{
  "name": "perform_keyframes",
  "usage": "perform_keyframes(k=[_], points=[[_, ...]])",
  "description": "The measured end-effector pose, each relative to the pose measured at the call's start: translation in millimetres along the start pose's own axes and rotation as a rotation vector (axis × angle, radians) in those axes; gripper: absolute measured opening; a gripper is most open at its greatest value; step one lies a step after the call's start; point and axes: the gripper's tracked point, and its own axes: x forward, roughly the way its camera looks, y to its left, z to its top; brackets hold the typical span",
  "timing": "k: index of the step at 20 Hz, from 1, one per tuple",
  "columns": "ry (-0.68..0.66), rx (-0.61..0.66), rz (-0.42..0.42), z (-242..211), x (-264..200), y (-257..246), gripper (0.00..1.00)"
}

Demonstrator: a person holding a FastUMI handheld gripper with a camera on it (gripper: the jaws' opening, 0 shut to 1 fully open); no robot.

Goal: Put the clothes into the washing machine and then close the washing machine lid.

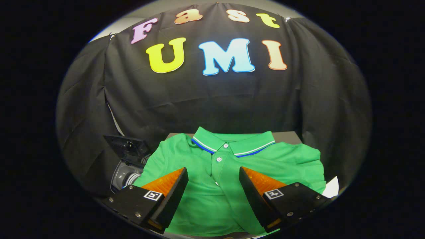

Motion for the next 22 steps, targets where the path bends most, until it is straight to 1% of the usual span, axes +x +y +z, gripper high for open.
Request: perform_keyframes(k=[4,7,10,12,14,15,16,17,18,19,20,21,22], points=[[0.075,-0.011,0.016,-17.9,12.8,0.6,0.95],[0.104,-0.075,0.008,-23.0,13.4,2.4,0.95],[0.111,-0.150,0.004,-23.7,13.2,2.2,0.95],[0.100,-0.143,0.006,-22.0,13.7,2.7,0.93],[0.092,-0.140,0.003,-23.3,12.4,-1.8,0.83],[0.087,-0.137,-0.003,-22.7,10.5,-5.1,0.71],[0.080,-0.137,-0.005,-21.6,10.5,-7.6,0.63],[0.075,-0.143,0.000,-21.7,9.6,-6.4,0.49],[0.069,-0.150,0.004,-22.0,9.2,-6.2,0.45],[0.063,-0.153,0.006,-21.9,9.6,-6.7,0.36],[0.058,-0.153,0.011,-21.1,8.9,-7.4,0.32],[0.055,-0.151,0.018,-19.9,8.6,-7.7,0.17],[0.052,-0.141,0.021,-18.2,8.8,-7.9,0.15]])
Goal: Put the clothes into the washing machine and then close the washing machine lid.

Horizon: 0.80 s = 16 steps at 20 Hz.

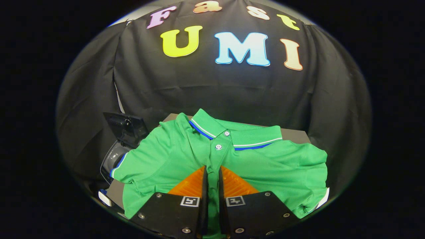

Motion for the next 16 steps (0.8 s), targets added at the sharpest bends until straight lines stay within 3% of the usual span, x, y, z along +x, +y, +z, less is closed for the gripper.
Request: perform_keyframes(k=[3,8,16], points=[[-0.038,0.024,-0.018,0.4,-4.3,1.7,0.00],[-0.077,0.070,-0.018,3.5,-9.6,8.8,0.00],[-0.266,0.164,0.017,43.9,-44.7,42.4,0.00]])
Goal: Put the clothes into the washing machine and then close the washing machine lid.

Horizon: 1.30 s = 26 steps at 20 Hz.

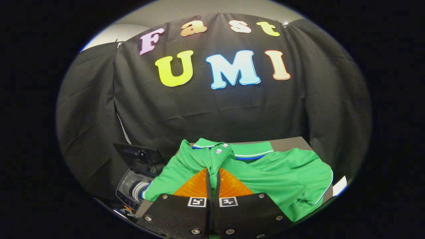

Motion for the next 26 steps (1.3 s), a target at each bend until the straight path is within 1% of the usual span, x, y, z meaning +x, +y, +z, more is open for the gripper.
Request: perform_keyframes(k=[4,7,12,21,26], points=[[-0.059,-0.007,0.029,18.1,-10.0,32.4,0.00],[-0.104,0.019,0.053,30.6,-13.1,59.4,0.00],[-0.119,0.002,0.100,35.4,-11.3,115.8,0.00],[-0.092,-0.029,0.183,21.4,9.7,210.0,0.00],[-0.069,-0.040,0.227,5.3,19.4,259.5,0.00]])
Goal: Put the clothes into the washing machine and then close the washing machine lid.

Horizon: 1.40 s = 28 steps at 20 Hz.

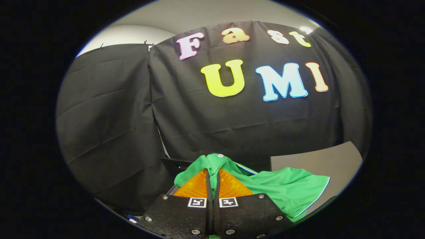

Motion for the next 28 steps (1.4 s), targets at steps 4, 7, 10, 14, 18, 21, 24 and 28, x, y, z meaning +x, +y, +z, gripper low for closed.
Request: perform_keyframes(k=[4,7,10,14,18,21,24,28], points=[[0.017,-0.020,0.032,-12.7,12.2,33.9,0.00],[0.037,-0.019,0.051,-26.3,24.5,56.6,0.00],[0.062,-0.026,0.068,-45.3,37.6,77.6,0.00],[0.123,-0.020,0.087,-81.1,53.7,96.6,0.00],[0.175,-0.023,0.112,-114.2,73.3,113.2,0.00],[0.203,-0.057,0.111,-140.1,83.9,119.1,0.00],[0.224,-0.073,0.073,-164.0,99.7,112.4,0.00],[0.267,-0.034,0.024,-191.1,116.0,97.9,0.00]])
